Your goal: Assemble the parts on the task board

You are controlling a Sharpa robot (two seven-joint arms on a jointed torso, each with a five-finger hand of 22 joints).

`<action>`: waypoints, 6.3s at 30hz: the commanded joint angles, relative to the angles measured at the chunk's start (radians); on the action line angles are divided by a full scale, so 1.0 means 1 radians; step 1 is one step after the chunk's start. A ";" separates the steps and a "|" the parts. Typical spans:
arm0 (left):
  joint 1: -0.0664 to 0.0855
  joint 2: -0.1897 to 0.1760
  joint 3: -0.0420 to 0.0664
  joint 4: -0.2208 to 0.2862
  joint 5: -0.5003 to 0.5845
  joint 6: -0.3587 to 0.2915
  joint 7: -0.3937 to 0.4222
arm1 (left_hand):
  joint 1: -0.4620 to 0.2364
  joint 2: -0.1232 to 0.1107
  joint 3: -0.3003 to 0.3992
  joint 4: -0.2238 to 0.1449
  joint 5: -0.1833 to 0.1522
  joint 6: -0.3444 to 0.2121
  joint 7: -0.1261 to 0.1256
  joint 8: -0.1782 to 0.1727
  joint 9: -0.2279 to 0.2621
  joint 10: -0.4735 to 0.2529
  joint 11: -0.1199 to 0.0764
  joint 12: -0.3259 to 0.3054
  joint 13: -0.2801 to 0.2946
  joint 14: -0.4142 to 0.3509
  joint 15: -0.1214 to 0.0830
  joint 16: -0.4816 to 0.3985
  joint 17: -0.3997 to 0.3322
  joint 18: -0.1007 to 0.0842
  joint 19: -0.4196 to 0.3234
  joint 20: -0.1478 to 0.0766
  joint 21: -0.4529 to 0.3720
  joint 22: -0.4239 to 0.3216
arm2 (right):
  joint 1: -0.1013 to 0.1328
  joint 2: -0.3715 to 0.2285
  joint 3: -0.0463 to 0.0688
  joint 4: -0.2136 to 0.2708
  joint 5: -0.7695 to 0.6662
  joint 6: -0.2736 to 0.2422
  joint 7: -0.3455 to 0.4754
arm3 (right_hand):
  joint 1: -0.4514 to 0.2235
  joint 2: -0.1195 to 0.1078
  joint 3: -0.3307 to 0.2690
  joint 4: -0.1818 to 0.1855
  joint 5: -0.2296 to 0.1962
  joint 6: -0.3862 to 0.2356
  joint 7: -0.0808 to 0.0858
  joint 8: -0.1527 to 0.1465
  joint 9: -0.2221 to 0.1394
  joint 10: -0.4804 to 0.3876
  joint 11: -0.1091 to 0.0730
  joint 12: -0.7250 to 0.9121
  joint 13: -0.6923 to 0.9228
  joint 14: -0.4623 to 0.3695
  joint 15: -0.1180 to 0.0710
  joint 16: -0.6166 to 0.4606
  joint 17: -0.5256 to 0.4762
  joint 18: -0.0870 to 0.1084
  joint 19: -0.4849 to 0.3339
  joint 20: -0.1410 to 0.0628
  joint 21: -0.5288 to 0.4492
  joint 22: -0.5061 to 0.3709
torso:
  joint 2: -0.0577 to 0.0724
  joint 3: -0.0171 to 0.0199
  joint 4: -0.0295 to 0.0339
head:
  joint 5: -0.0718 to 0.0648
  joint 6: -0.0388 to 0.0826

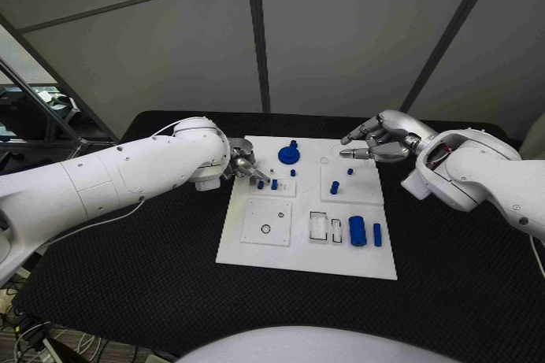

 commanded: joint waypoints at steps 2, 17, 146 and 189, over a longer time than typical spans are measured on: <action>-0.001 -0.004 -0.001 0.003 0.009 -0.037 -0.011 | -0.029 -0.028 -0.024 0.053 -0.006 0.008 -0.003 0.006 0.007 0.001 -0.002 0.007 0.091 0.094 -0.009 -0.002 0.223 -0.037 0.012 -0.001 0.005 0.006 | 0.002 -0.001 0.001 0.002 0.000 0.003 0.011 | -0.008 -0.001 -0.006 0.000 0.004 0.006 0.001 -0.006 -0.001 0.004 0.002 0.004 -0.001 0.042 -0.006 -0.006 -0.001 0.006 0.006 -0.007 -0.004 0.061 | 0.000 -0.0005 -0.0001 | 0.001 0.003; -0.002 -0.025 0.016 0.016 0.123 -0.253 0.077 | 0.044 -0.053 -0.031 0.195 -0.006 -0.055 0.017 -0.037 0.003 -0.065 0.013 -0.176 0.023 0.060 0.001 -0.094 0.120 -0.009 -0.071 0.001 -0.108 -0.110 | 0.002 -0.003 0.001 0.002 0.001 0.000 0.012 | -0.009 -0.001 -0.006 0.000 0.004 0.005 0.001 -0.006 -0.001 0.004 0.002 0.004 -0.002 0.042 -0.006 -0.006 -0.002 0.006 0.005 -0.007 -0.004 0.060 | 0.000 0.0006 -0.0005 | -0.002 0.007; -0.012 0.161 -0.023 -0.165 -0.293 -0.305 0.581 | 0.390 -0.066 0.298 -0.176 0.061 -0.006 0.124 -0.174 -0.843 -0.255 0.120 -0.994 -1.197 -0.013 0.084 -0.299 -0.184 0.010 -0.120 0.083 -0.223 -0.132 | 0.002 0.015 0.001 -0.003 0.002 0.004 0.010 | -0.006 0.005 -0.003 -0.004 0.006 0.006 0.001 -0.006 -0.001 0.004 0.001 0.005 -0.001 0.042 -0.006 -0.007 -0.001 0.006 0.005 -0.007 -0.005 0.060 | -0.001 -0.0010 0.0034 | -0.043 0.022; -0.018 0.055 0.014 -0.122 -0.270 -0.184 0.508 | 0.353 -0.079 0.301 -0.171 0.041 0.003 0.120 -0.180 -0.853 -0.250 0.118 -0.998 -1.203 -0.015 0.084 -0.303 -0.196 0.012 -0.128 0.084 -0.225 -0.129 | 0.001 0.013 0.001 -0.010 0.002 0.005 0.012 | -0.006 0.007 -0.002 -0.004 0.007 0.008 0.000 -0.006 -0.001 0.005 0.001 0.007 0.001 0.042 -0.006 -0.007 -0.001 0.006 0.005 -0.007 -0.005 0.060 | -0.001 0.0003 0.0000 | -0.024 0.019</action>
